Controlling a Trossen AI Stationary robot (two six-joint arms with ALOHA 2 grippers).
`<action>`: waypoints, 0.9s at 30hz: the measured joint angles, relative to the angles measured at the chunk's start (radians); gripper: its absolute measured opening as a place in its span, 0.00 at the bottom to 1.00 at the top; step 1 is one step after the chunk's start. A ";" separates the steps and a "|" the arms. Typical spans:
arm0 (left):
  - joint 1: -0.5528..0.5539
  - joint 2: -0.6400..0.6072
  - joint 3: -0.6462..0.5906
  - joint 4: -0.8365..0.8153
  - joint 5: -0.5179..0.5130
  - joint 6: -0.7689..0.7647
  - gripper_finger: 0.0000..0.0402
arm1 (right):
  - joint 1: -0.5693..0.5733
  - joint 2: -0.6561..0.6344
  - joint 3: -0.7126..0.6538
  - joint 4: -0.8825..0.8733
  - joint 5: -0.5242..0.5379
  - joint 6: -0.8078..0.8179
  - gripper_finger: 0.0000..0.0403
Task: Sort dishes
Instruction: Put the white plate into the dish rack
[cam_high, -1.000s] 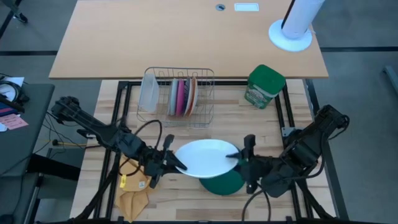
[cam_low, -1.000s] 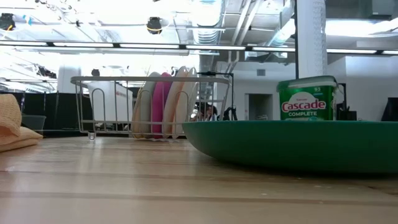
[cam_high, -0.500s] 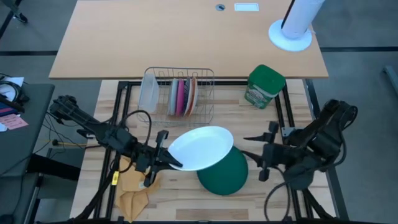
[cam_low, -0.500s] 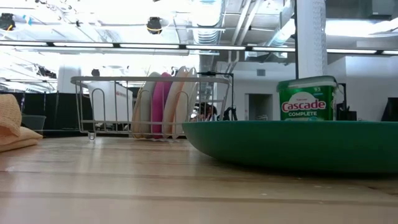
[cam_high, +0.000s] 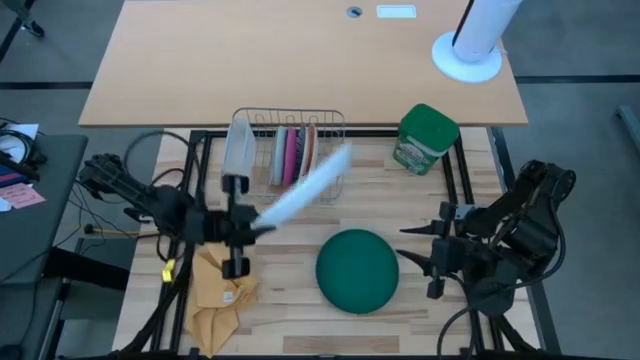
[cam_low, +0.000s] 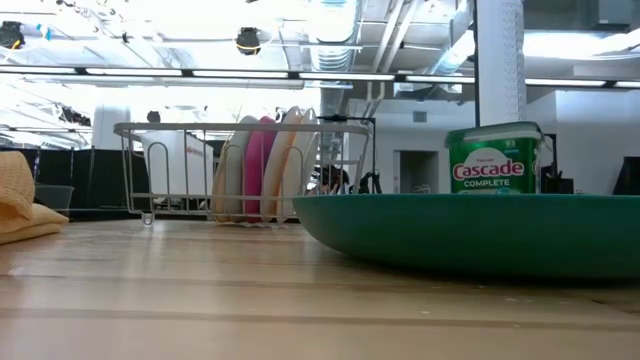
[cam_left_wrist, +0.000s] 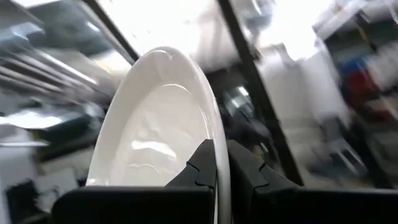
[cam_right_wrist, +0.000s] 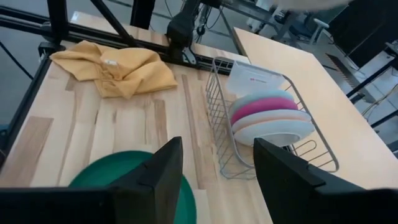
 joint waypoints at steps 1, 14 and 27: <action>0.007 -0.001 0.000 0.044 -0.004 0.002 0.01 | 0.004 0.000 0.000 0.000 0.000 0.000 0.48; 0.246 0.003 0.000 0.307 0.036 -0.250 0.01 | 0.010 0.000 0.000 -0.008 -0.008 0.003 0.49; 0.266 0.246 -0.002 0.390 0.004 -0.291 0.01 | 0.010 0.001 0.000 -0.043 -0.015 0.018 0.45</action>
